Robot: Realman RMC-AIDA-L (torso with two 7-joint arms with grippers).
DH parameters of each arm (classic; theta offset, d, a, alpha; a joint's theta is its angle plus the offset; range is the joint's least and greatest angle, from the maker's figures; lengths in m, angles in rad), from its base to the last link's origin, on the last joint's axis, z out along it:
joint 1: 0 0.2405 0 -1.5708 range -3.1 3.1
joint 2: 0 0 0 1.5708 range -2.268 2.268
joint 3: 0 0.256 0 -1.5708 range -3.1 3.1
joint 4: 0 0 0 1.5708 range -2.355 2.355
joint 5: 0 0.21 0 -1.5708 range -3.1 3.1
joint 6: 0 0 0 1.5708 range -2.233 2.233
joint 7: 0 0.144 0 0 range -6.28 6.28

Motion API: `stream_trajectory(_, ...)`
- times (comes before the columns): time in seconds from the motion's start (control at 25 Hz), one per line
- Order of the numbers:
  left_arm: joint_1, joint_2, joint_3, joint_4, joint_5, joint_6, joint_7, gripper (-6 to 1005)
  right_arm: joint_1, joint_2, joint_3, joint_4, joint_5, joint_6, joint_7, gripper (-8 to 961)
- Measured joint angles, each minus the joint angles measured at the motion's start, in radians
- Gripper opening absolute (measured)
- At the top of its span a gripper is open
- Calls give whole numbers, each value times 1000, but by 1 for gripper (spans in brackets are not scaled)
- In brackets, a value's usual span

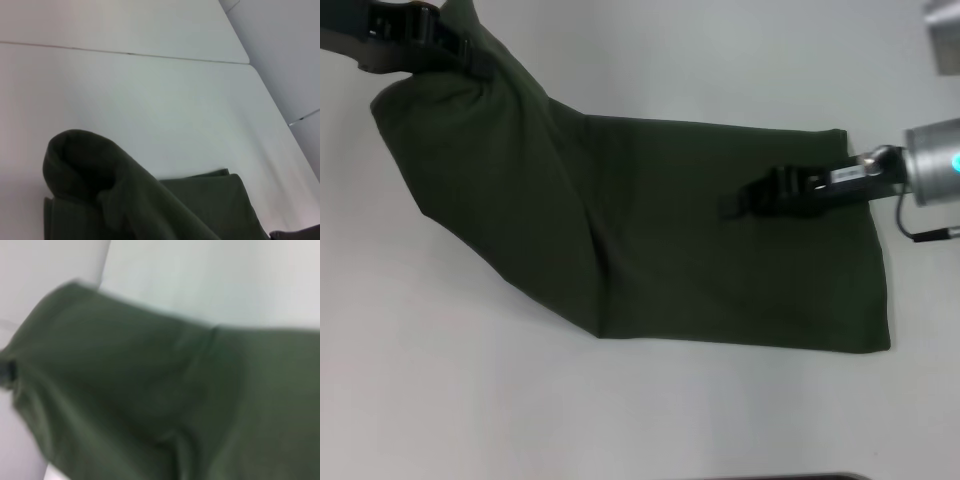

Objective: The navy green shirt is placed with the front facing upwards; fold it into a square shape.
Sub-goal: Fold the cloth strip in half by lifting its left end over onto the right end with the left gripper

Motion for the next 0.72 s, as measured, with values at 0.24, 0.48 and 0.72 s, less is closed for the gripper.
stream_trajectory(0.24,-2,19,-6,17,0,19,-2,67,135,66,3,2,-153,-10,113,20)
stream_trajectory(0.48,18,29,-21,15,0,23,8,68,207,138,-2,32,-166,139,139,19)
stream_trajectory(0.72,26,27,-21,24,-18,28,14,68,278,146,-4,156,-156,237,138,19)
